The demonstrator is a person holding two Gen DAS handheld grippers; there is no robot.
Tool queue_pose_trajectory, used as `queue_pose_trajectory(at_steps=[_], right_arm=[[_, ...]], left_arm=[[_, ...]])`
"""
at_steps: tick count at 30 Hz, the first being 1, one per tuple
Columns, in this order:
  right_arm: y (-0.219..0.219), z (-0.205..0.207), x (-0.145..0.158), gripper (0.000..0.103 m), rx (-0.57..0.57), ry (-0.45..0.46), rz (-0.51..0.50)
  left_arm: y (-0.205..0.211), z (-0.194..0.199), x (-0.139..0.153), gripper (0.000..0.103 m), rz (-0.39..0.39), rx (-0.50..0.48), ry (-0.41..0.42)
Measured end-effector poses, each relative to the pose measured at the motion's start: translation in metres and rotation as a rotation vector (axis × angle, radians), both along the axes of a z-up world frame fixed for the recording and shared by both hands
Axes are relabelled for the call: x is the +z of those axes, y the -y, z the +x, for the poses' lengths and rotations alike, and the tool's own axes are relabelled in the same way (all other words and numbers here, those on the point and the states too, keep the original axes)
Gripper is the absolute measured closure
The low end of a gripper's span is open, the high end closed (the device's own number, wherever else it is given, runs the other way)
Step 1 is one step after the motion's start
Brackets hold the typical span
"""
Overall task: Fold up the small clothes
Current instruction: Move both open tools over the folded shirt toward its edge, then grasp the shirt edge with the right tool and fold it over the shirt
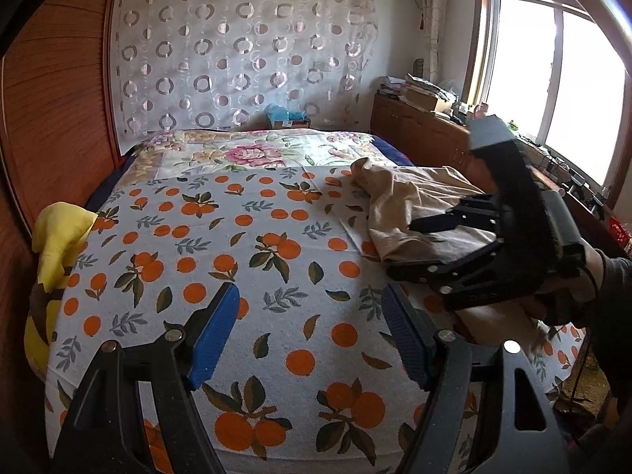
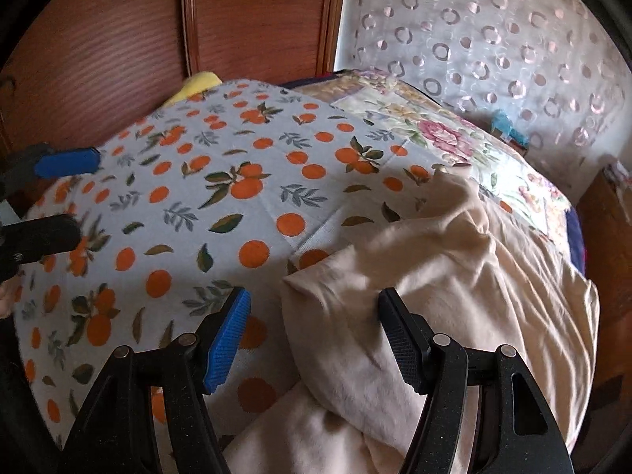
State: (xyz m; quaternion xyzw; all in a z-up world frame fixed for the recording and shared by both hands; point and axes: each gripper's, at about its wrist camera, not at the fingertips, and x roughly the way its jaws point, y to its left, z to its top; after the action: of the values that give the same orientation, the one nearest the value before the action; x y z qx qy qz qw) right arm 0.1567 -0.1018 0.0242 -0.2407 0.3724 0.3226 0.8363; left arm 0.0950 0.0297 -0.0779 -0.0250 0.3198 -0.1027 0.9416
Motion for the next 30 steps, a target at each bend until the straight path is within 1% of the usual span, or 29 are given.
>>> queue_pose_trajectory(at_steps=[2,3,4,5,6,7,8,10,14,16,20,24,27,29,30], right_arm=[[-0.009,0.006,-0.005,0.034,-0.017,-0.005,-0.014],[-0.009,0.009,-0.007,0.037,-0.025,-0.011,-0.020],[-0.010,0.013,-0.009,0.051,-0.028,-0.018,-0.023],[-0.010,0.015,-0.011,0.061,-0.023,-0.025,-0.018],[-0.010,0.016,-0.010,0.069,-0.014,-0.034,-0.005],[-0.008,0.017,-0.009,0.088,-0.025,-0.031,0.001],[-0.005,0.018,-0.007,0.094,-0.053,-0.013,-0.003],[0.005,0.019,0.002,0.094,-0.066,-0.006,0.050],[0.038,0.018,0.040,0.094,-0.124,0.079,0.177],[0.056,0.024,0.058,0.094,-0.159,0.116,0.207],[0.084,0.042,0.078,0.094,-0.225,0.175,0.176],[0.106,0.069,0.083,0.094,-0.314,0.197,0.133],[0.117,0.089,0.077,0.094,-0.393,0.200,0.104],[0.121,0.105,0.066,0.094,-0.519,0.231,0.055],[0.124,0.113,0.059,0.092,-0.561,0.215,0.045]], left_arm=[[0.003,-0.001,0.000,0.028,0.001,-0.006,0.002],[0.003,-0.002,0.000,0.028,0.001,-0.008,0.002],[0.004,-0.002,0.000,0.028,0.000,-0.011,0.002],[0.005,-0.002,0.001,0.028,-0.001,-0.014,0.002],[0.006,-0.003,0.000,0.028,-0.001,-0.017,0.002],[0.007,-0.003,0.000,0.028,-0.001,-0.020,0.001],[0.008,-0.003,0.000,0.028,0.000,-0.023,0.000],[0.009,-0.003,-0.001,0.028,-0.004,-0.026,-0.003],[0.012,-0.004,0.000,0.028,-0.010,-0.036,-0.001],[0.015,-0.005,0.001,0.028,-0.009,-0.043,0.001],[0.021,-0.005,0.001,0.028,-0.013,-0.060,0.004],[0.027,-0.007,0.000,0.028,-0.008,-0.077,0.000],[0.030,-0.007,-0.002,0.028,-0.004,-0.083,-0.005],[0.032,-0.007,-0.003,0.028,-0.004,-0.087,-0.009],[0.032,-0.007,-0.004,0.028,-0.002,-0.089,-0.012]])
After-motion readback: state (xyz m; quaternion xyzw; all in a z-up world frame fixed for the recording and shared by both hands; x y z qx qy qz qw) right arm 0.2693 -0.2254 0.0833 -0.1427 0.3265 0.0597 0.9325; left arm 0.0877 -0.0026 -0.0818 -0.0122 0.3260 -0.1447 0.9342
